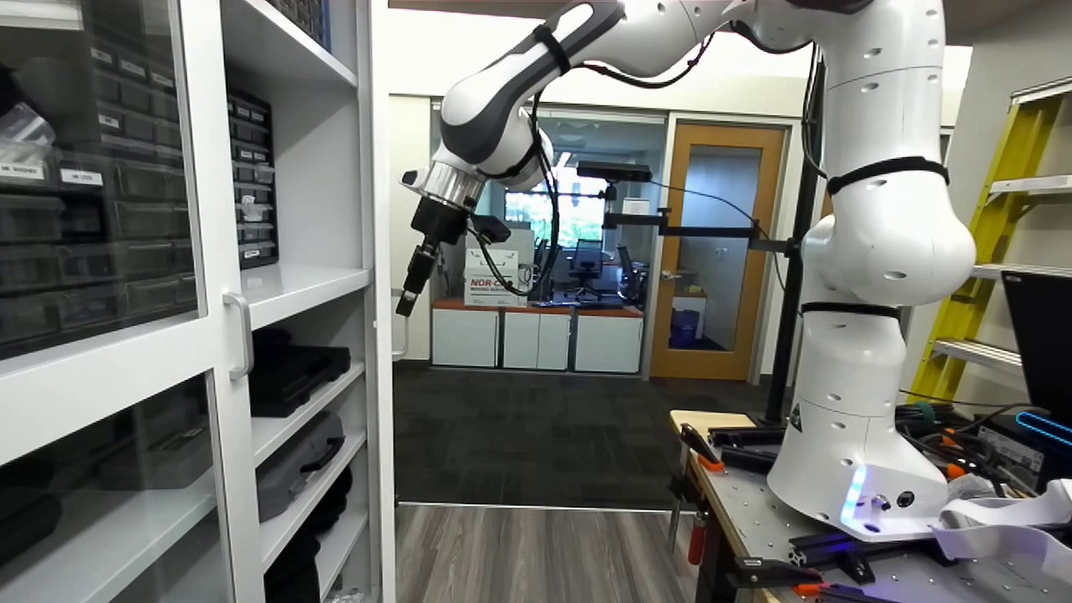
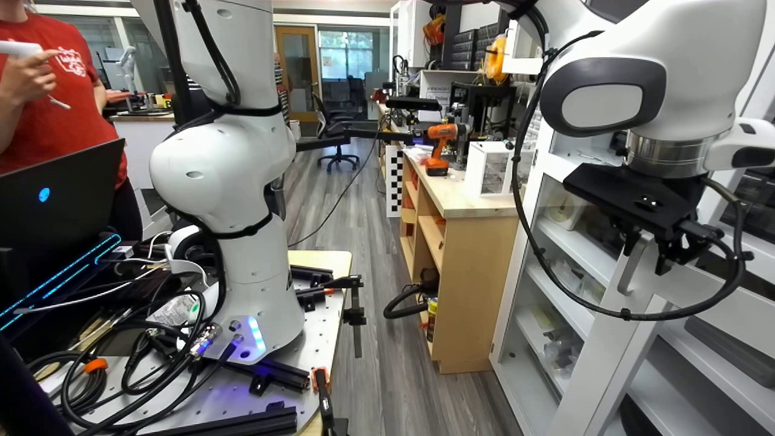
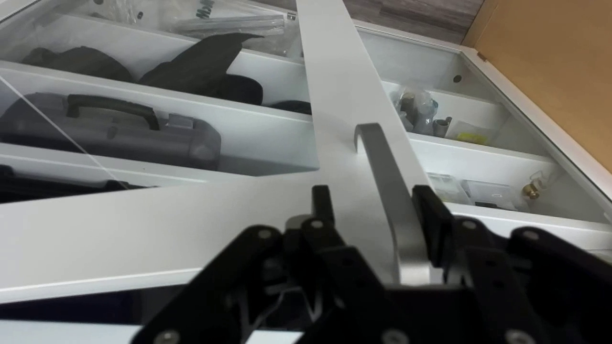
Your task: Open the right cabinet door
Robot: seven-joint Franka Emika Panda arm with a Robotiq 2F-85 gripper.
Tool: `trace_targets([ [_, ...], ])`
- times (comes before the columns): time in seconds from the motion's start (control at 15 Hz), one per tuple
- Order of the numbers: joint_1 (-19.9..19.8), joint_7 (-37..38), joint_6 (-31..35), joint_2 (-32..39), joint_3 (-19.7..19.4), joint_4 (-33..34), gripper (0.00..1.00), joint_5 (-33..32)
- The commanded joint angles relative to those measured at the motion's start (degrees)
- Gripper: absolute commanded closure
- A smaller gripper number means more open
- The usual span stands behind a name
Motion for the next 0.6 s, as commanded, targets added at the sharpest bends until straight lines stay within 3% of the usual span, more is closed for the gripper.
trace_targets([
  [0.0, 0.55, 0.14, 0.11, 0.0, -0.48, 0.14, 0.46, -0.07],
  [0.2, 0.54, 0.14, 0.07, 0.26, -0.46, 0.13, 0.29, -0.08],
  [0.53, 0.53, 0.14, 0.07, 0.28, -0.47, 0.13, 0.29, -0.08],
])
